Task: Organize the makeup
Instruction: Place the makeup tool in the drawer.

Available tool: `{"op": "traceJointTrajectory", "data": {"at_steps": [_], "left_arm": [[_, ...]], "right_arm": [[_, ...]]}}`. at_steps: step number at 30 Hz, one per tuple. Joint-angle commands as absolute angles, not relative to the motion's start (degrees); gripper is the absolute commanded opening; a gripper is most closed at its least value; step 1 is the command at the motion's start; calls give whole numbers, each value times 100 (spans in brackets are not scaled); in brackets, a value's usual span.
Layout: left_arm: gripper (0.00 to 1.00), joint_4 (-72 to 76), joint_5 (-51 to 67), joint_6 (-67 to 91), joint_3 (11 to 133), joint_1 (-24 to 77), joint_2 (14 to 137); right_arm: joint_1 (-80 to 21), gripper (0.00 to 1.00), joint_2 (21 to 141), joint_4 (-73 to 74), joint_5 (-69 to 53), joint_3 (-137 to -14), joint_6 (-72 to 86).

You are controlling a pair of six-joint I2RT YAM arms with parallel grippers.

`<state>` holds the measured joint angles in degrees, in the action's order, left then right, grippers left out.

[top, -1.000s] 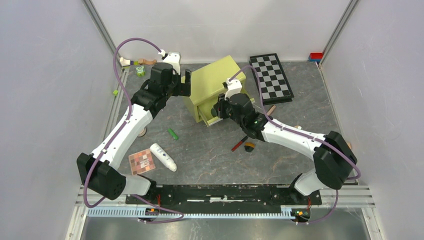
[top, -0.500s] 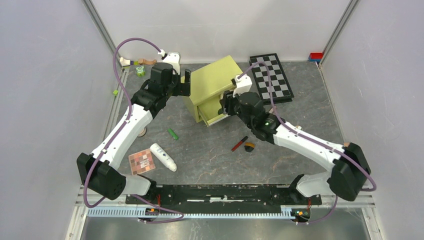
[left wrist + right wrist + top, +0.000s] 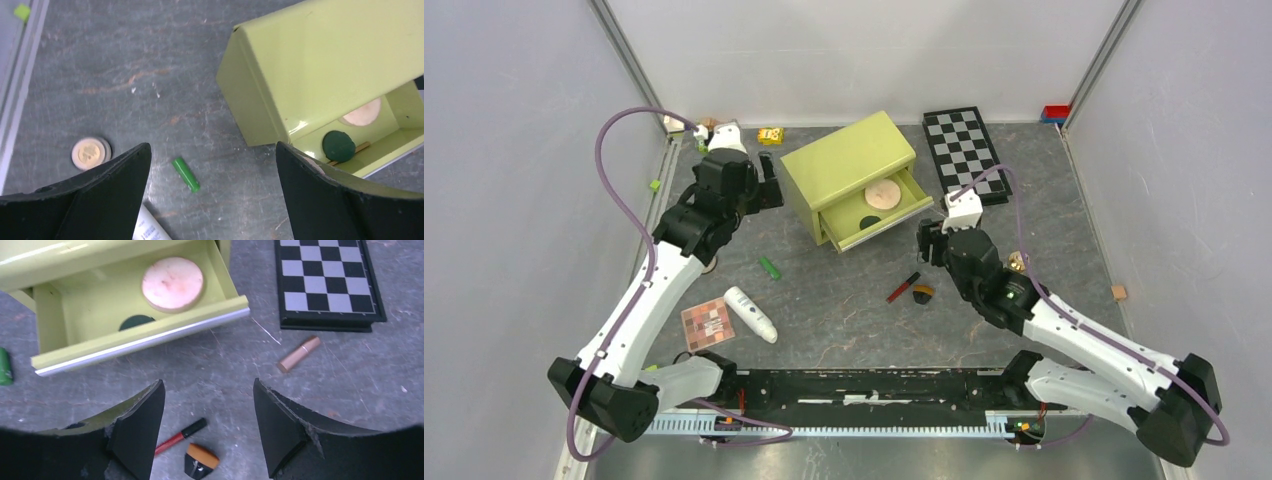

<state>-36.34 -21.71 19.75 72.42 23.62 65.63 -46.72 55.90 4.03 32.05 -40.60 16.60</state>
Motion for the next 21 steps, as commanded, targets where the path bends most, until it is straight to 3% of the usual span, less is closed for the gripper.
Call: {"op": "traceJointTrajectory", "data": {"at_steps": [1, 15, 21], "left_arm": [[100, -4448, -2675, 3102, 7018, 2360, 6491], [100, -5274, -3036, 5137, 5923, 2122, 6139], [100, -5965, -2996, 5611, 5889, 1485, 6589]], "right_arm": [[-4650, 72, 5119, 652, 3513, -3829, 1554], [-4652, 74, 5098, 888, 2895, -3431, 1626], [-4649, 75, 5093, 870, 2863, -3284, 1576]]}}
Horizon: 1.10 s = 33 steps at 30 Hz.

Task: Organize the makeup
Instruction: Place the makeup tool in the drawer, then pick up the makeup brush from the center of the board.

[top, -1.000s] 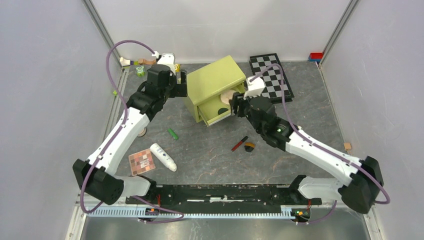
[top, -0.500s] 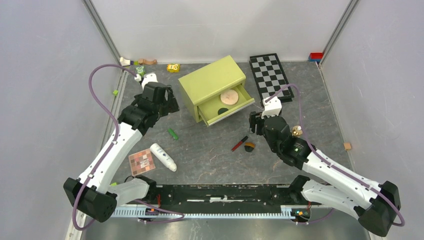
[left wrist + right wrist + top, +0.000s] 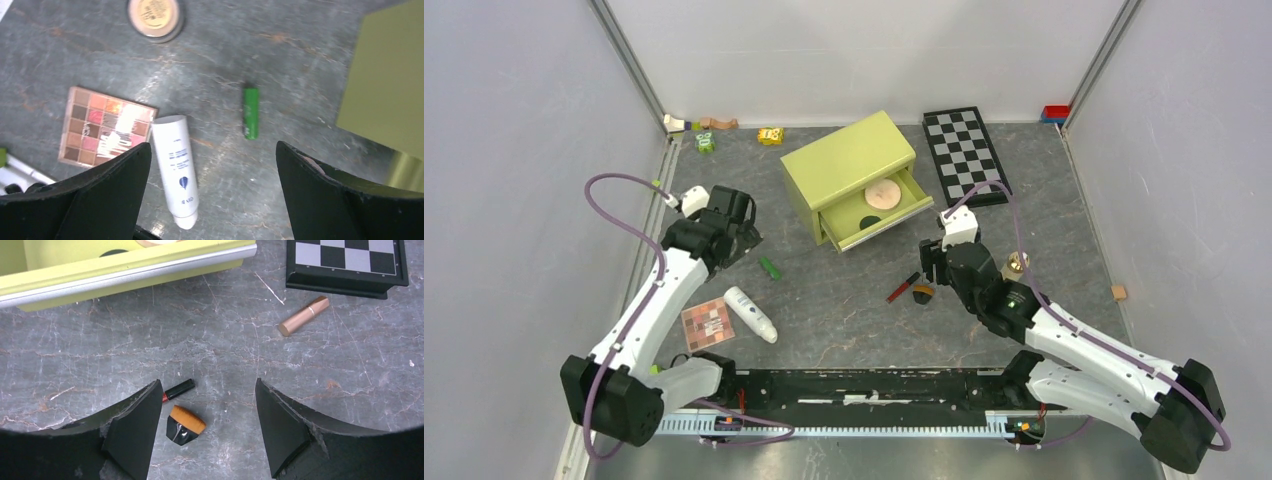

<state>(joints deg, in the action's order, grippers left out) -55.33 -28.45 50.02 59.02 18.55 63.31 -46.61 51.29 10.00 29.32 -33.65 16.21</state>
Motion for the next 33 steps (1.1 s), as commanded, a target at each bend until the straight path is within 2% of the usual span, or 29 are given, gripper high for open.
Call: {"op": "traceJointTrajectory", "data": {"at_steps": [1, 16, 27, 33], "left_arm": [[100, -5964, -2904, 5527, 5889, 1363, 6672], [100, -5518, -2138, 4860, 5533, -181, 6840], [100, -5812, -1847, 5741, 4485, -482, 6510], [100, -5705, -1855, 5610, 4612, -492, 6358]], "right_arm": [[-4649, 75, 5097, 881, 2857, -3266, 1578], [-4653, 75, 5180, 950, 2684, -3217, 1512], [-4650, 76, 5199, 899, 2541, -3103, 1629], [-4650, 75, 5194, 932, 2562, -3085, 1581]]}}
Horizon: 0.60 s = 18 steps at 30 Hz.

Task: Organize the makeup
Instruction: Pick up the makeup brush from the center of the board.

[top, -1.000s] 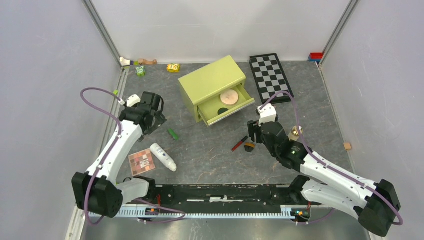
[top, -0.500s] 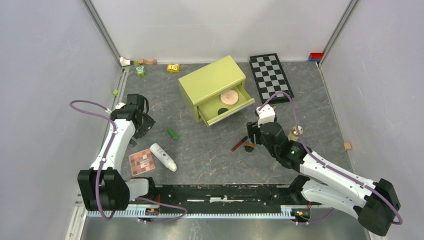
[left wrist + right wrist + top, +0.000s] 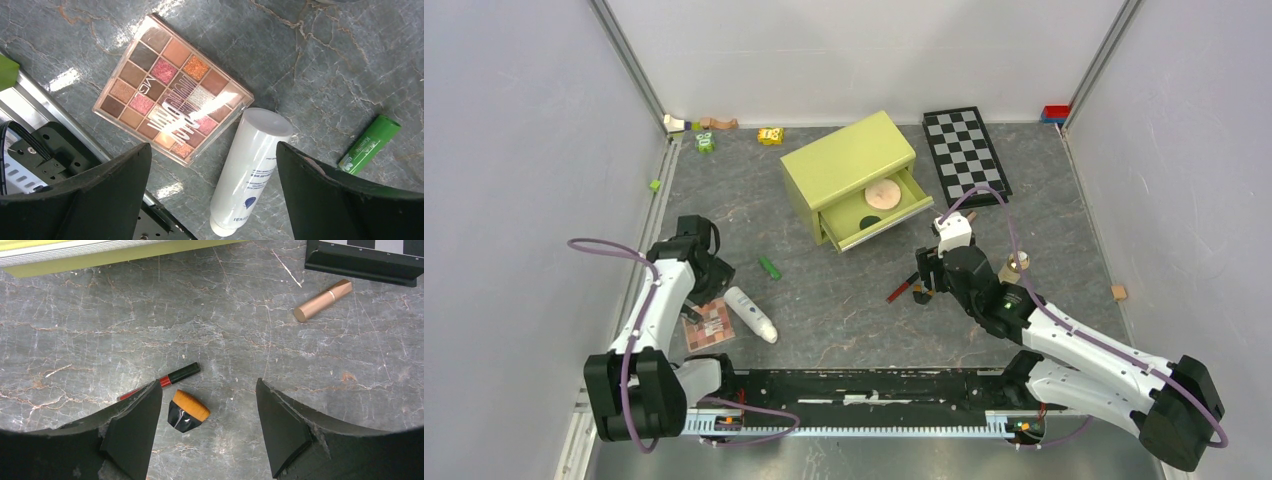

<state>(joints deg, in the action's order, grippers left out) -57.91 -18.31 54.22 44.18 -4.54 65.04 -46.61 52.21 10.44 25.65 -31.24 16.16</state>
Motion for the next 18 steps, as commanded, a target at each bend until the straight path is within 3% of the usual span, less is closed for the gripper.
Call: {"op": "traceJointTrajectory", "data": {"at_steps": [1, 18], "left_arm": [[100, -5695, -1902, 5536, 4687, -488, 6356], [100, -3385, -69, 3240, 5872, -485, 5066]], "right_arm": [[-4649, 76, 5193, 932, 2562, -3085, 1566], [-4650, 76, 4940, 782, 3006, -3288, 1208]]}}
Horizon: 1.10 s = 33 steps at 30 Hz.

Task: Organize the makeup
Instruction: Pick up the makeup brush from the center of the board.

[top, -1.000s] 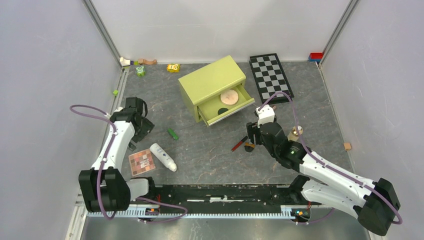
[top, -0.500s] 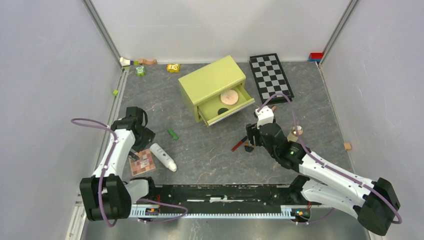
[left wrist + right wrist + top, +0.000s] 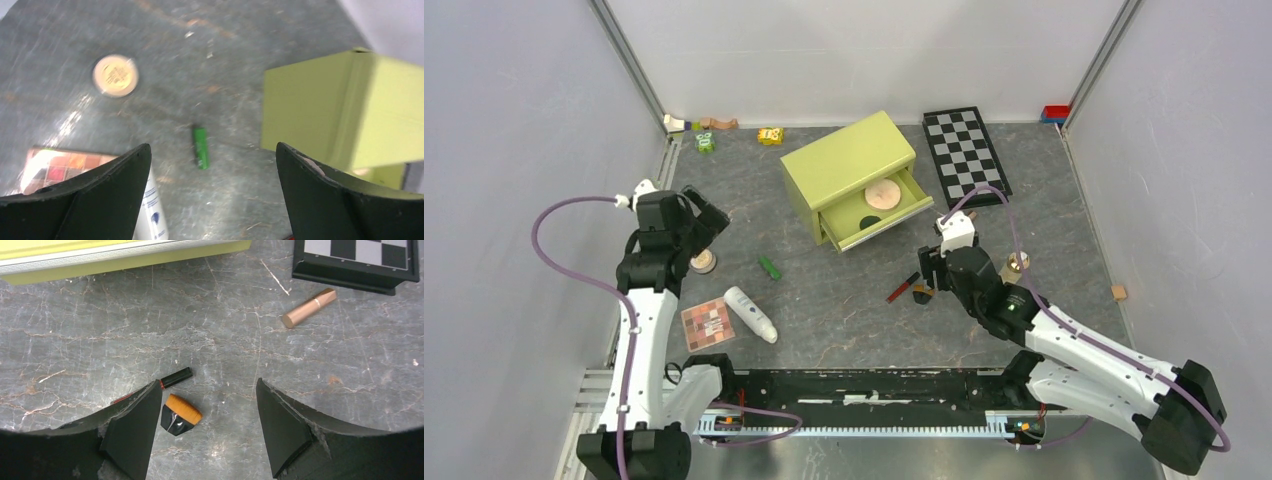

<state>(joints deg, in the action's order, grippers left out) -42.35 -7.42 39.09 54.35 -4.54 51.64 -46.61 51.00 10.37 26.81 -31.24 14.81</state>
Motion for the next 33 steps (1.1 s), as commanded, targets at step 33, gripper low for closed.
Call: {"op": "traceJointTrajectory", "data": {"at_steps": [33], "left_arm": [[100, -3296, -188, 2038, 6368, 1375, 6563]], "right_arm": [[-4581, 76, 6693, 1710, 3560, -5126, 2058]]}}
